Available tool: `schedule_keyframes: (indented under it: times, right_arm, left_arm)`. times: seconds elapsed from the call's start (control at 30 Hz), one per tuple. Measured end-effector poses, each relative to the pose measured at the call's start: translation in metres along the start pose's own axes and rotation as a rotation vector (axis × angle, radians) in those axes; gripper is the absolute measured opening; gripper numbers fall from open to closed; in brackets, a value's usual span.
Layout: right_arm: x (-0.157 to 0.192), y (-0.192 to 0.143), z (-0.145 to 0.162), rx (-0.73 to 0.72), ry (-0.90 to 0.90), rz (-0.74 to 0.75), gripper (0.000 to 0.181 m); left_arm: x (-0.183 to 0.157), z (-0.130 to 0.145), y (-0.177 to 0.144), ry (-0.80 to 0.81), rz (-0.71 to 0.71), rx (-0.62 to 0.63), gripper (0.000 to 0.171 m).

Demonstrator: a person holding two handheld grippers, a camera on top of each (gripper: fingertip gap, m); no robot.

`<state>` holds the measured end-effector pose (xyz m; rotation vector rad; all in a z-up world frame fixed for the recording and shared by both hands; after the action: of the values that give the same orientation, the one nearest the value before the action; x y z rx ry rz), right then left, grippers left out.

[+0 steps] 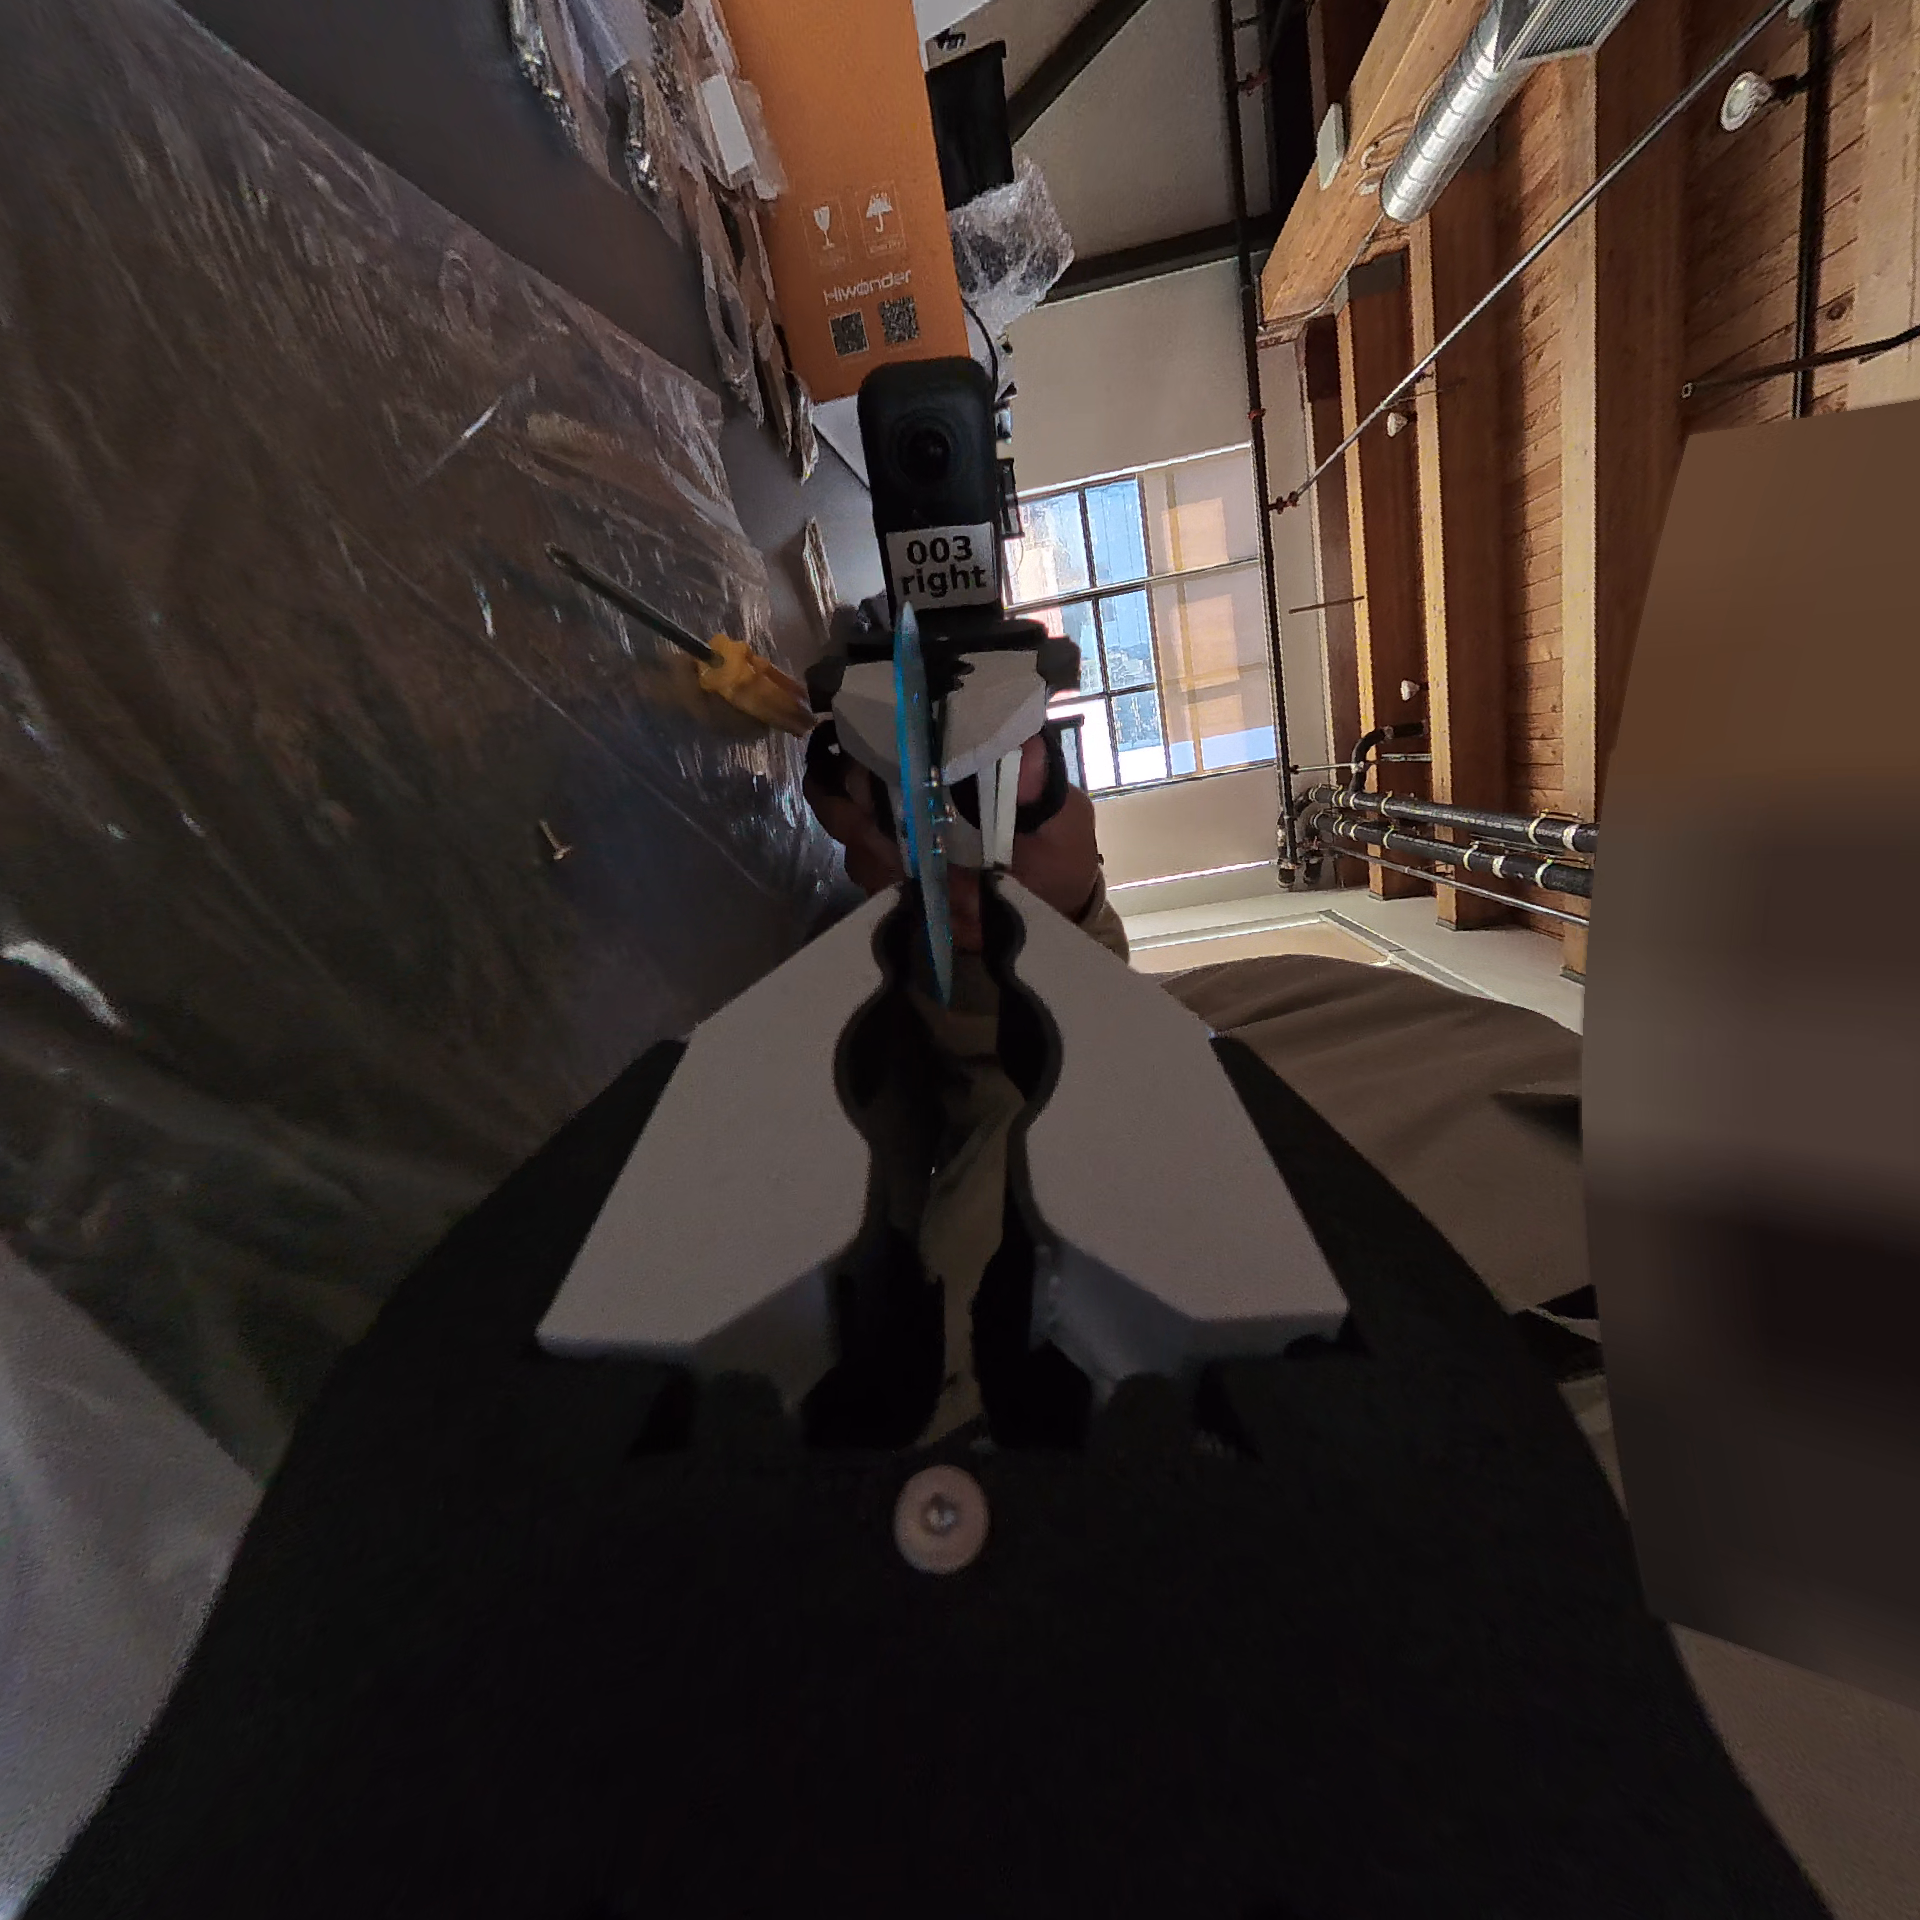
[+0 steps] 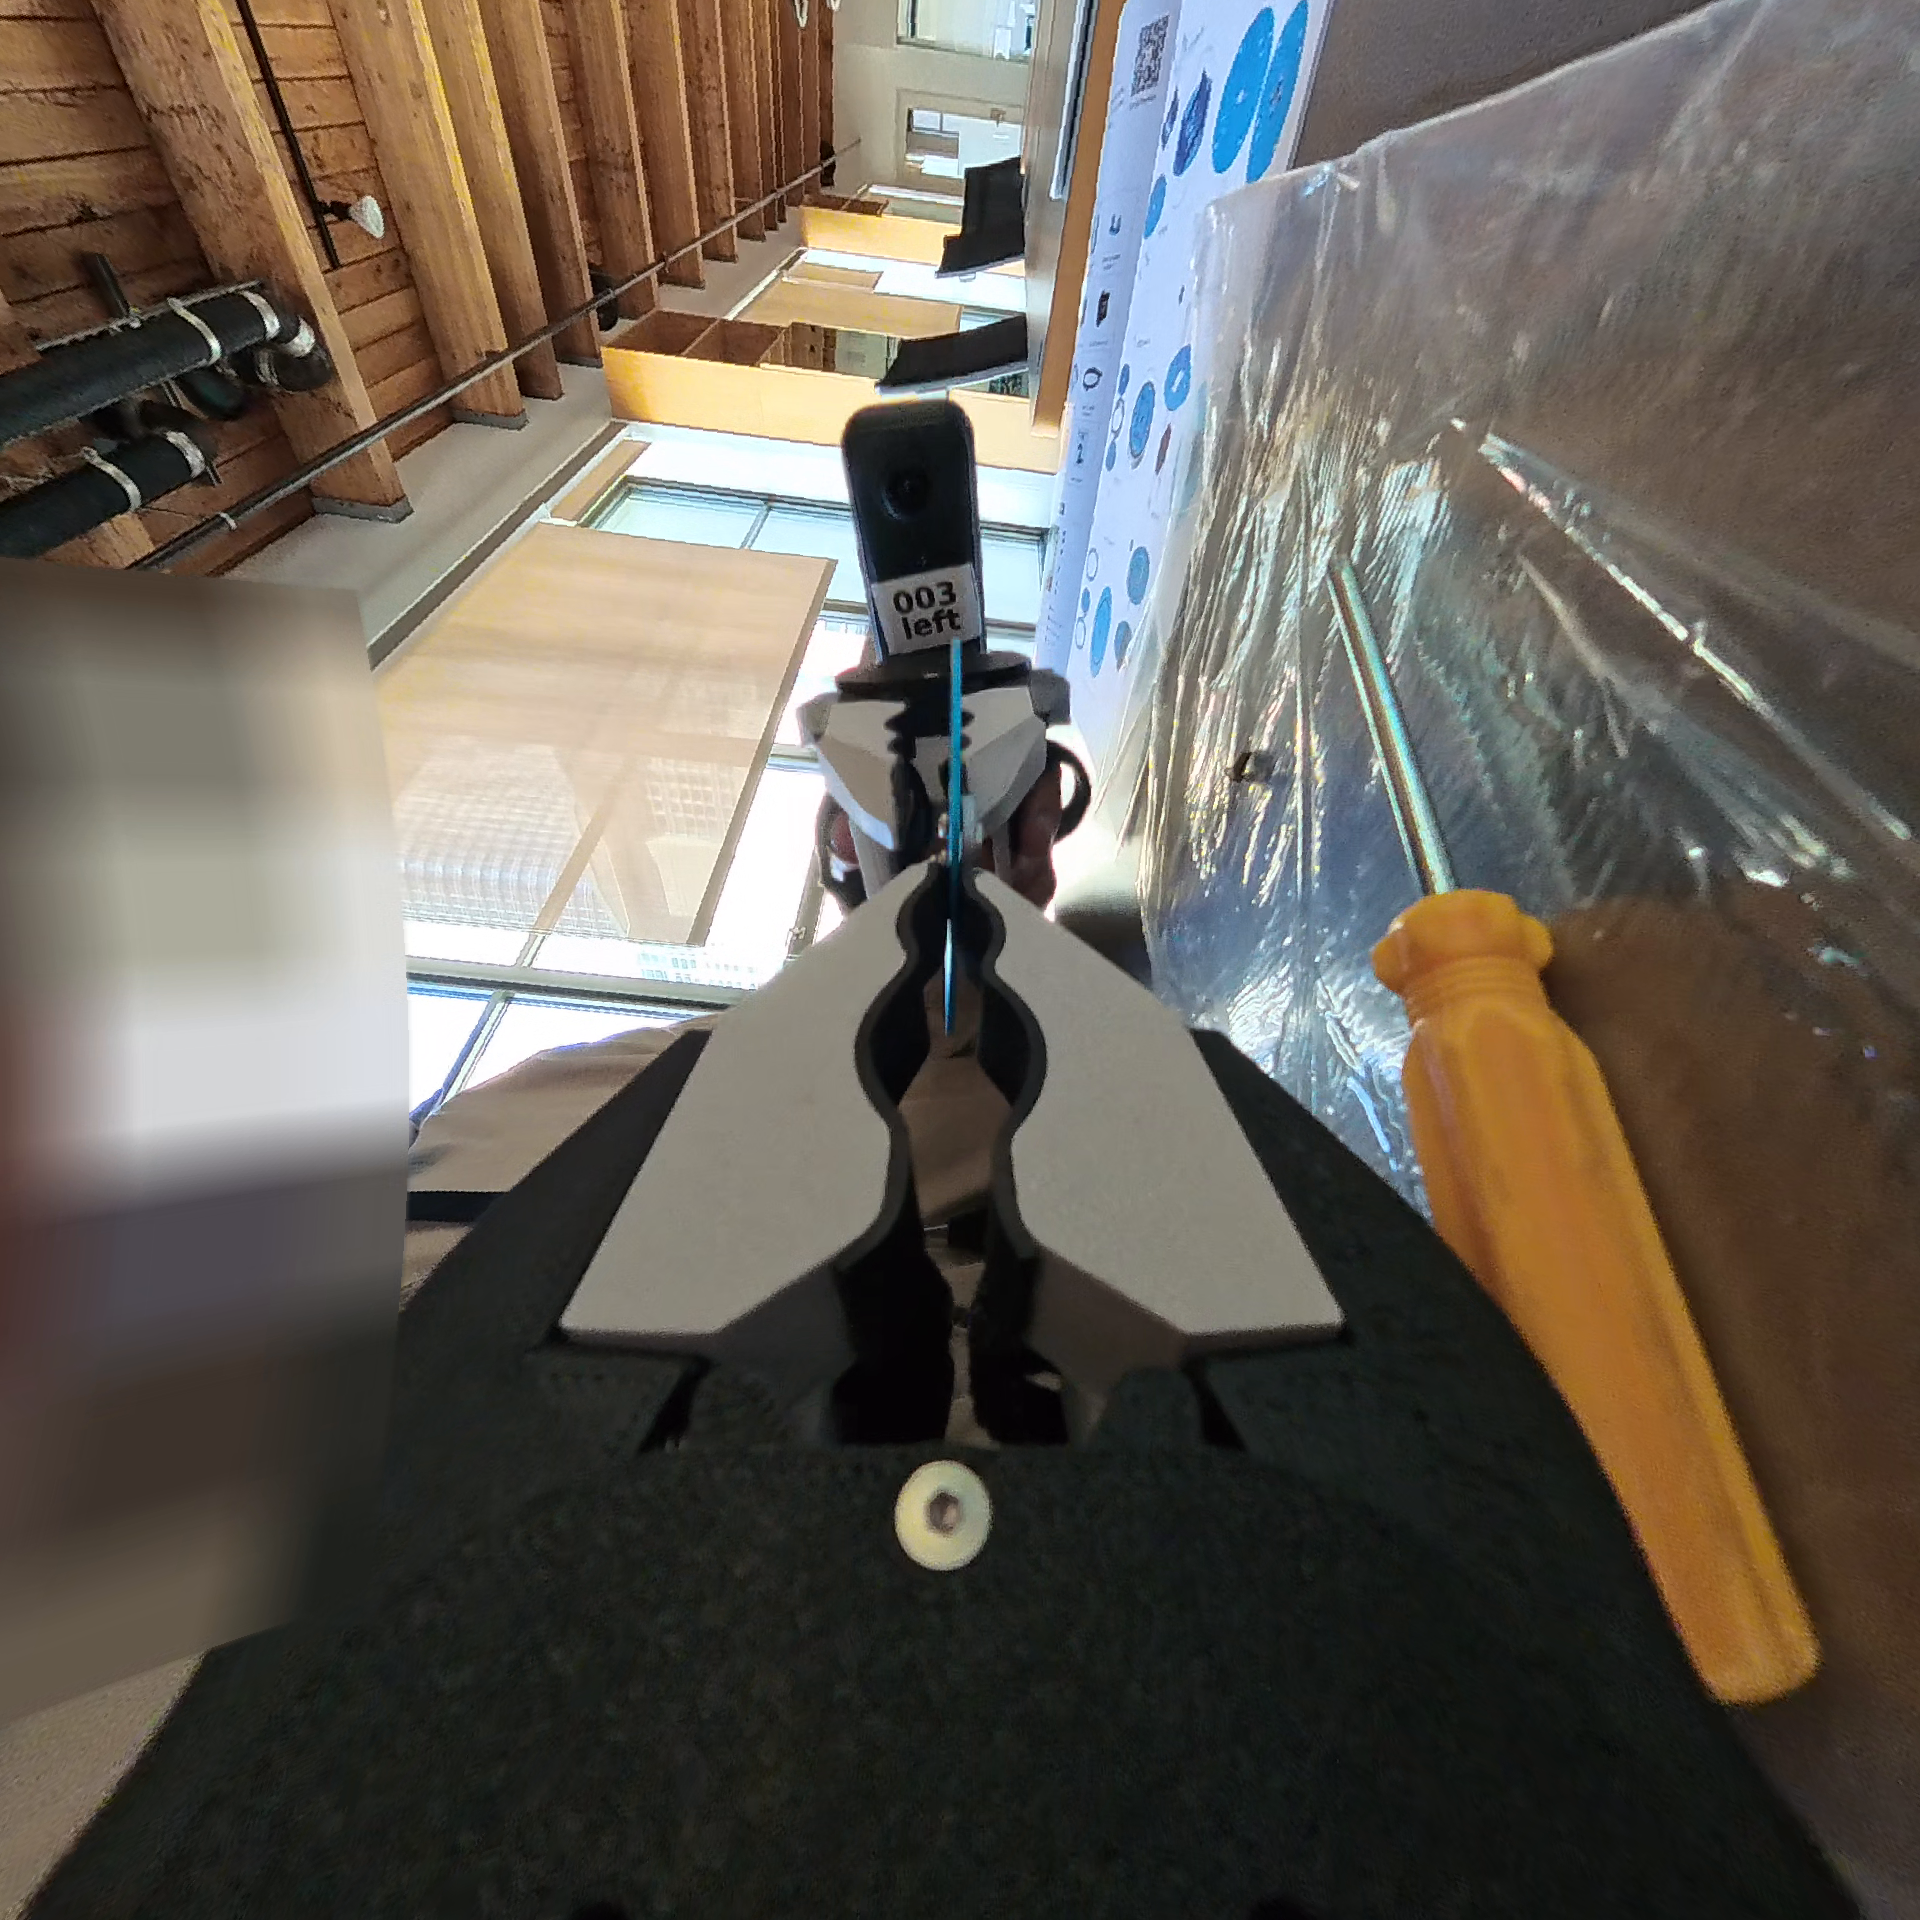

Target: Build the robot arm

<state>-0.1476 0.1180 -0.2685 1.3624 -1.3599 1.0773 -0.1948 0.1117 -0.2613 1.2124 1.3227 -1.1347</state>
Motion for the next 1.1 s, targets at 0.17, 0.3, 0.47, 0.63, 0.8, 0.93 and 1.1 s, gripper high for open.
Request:
schedule_keyframes:
  times: [0.17,0.3,0.47,0.63,0.8,0.93,1.1]
  right_arm:
    - [0.002,0.002,0.002,0.007,0.003,-0.012,0.000]
    - [0.002,0.002,0.001,0.001,0.005,-0.017,0.000]
    - [0.003,0.004,0.002,0.006,0.003,-0.022,0.000]
    - [0.003,0.004,0.003,0.008,0.004,-0.021,0.000]
    - [0.001,0.004,0.004,0.013,0.000,-0.012,0.000]
    - [0.001,0.003,0.004,0.011,0.003,-0.015,0.000]
    - [0.001,0.004,0.004,0.014,-0.008,-0.006,0.000]
  left_arm:
    - [-0.001,0.002,0.003,-0.022,0.026,-0.013,0.006]
    - [-0.003,-0.001,0.003,-0.023,0.059,-0.050,0.016]
    - [-0.002,-0.003,0.007,-0.049,0.100,-0.102,0.019]
    - [0.000,0.002,0.014,-0.064,0.110,-0.110,0.013]
    - [0.004,0.000,0.014,-0.078,0.097,-0.136,0.008]
    - [0.004,0.000,0.014,-0.073,0.092,-0.136,0.008]
    - [0.005,0.001,0.014,-0.072,0.089,-0.138,0.007]
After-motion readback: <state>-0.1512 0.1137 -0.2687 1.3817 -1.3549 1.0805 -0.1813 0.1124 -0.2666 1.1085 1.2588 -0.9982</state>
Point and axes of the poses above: each gripper's, where its closed fingertips meet, y out along the fingers, z out of its underside, x = y × z across the jaws, the point moved 1 cm from there along -y, back along the fingers, and after that the axes turned 6 degrees about -y, right-handed, at the moved point
